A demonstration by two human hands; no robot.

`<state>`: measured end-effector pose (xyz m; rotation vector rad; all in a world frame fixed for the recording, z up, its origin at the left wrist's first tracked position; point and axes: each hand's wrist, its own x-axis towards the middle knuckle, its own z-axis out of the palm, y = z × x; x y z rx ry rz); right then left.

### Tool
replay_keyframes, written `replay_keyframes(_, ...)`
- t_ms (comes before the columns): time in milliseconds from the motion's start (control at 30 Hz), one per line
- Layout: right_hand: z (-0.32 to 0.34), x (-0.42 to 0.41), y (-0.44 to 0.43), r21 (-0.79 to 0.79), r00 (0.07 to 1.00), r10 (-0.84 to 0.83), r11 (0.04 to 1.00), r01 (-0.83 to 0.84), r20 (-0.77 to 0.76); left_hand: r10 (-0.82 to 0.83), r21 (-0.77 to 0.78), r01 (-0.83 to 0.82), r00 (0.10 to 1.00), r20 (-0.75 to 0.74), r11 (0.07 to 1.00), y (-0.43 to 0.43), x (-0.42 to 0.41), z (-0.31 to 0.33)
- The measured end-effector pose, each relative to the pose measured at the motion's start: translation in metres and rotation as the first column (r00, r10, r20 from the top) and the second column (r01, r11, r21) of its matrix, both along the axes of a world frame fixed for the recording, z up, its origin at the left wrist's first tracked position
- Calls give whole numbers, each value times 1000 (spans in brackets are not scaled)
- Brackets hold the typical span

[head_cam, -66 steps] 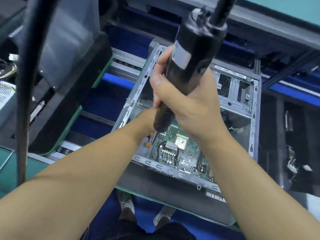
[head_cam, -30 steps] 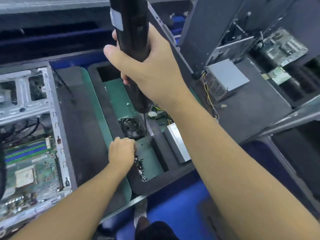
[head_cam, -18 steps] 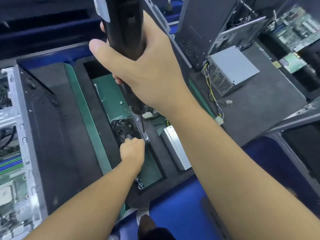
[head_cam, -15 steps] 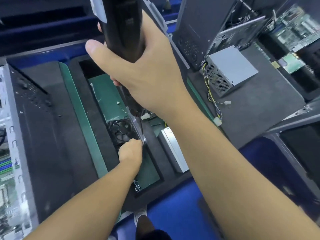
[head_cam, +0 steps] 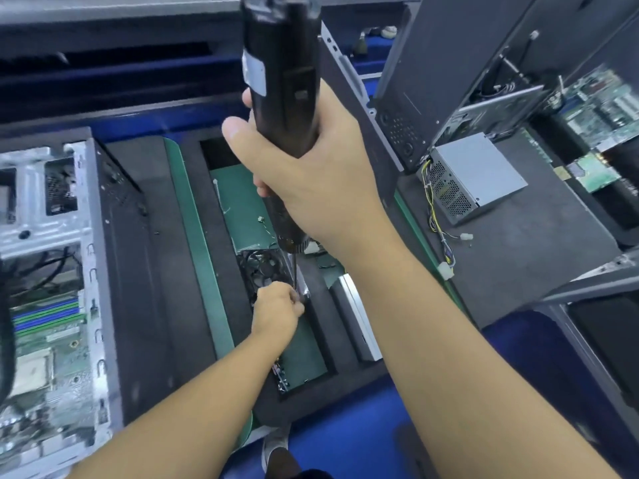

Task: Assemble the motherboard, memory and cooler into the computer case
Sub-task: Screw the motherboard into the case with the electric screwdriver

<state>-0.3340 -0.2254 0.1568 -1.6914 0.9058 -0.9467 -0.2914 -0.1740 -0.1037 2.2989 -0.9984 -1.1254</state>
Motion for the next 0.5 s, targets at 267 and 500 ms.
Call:
replay_keyframes(267, 62, 28, 52, 11, 978, 178, 983, -181, 112, 212, -142, -269, 922, -325, 953, 24, 31, 70)
replay_keyframes(500, 111, 59, 86, -97, 979, 176, 981, -166, 106, 126, -343, -387, 800, -587, 856, 46, 70, 139)
